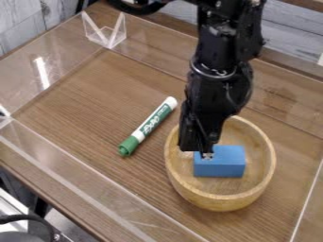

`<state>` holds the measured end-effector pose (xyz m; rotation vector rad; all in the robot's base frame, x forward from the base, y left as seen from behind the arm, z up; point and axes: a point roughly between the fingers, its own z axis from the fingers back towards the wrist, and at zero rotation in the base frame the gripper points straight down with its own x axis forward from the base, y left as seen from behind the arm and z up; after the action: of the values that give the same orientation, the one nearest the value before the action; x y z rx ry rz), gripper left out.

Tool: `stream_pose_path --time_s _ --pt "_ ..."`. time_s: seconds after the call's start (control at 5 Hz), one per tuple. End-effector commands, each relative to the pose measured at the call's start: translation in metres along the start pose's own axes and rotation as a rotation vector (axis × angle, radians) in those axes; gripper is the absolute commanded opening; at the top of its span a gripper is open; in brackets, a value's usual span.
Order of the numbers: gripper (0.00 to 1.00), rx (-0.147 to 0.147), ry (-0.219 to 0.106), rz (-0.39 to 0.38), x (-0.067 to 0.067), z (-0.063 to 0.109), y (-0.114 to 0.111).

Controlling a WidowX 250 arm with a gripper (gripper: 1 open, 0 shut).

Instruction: Remove the blue block from inside the brown bowl and put it on the table

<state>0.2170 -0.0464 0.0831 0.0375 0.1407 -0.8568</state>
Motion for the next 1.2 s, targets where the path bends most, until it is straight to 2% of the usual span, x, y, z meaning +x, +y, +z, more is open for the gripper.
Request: stream_pose_path --time_s 0.0,0.2,0.4,1.0 --pt "0.00 0.055 -0.070 -0.008 0.007 0.021 0.006" --pt "0.00 0.058 -0.073 -0.013 0.007 0.022 0.006" --pt "1.00 0.061 -0.077 -0.023 0.009 0.019 0.005" --pt "1.00 0.068 -0.094 -0.050 0.014 0.009 0.003"
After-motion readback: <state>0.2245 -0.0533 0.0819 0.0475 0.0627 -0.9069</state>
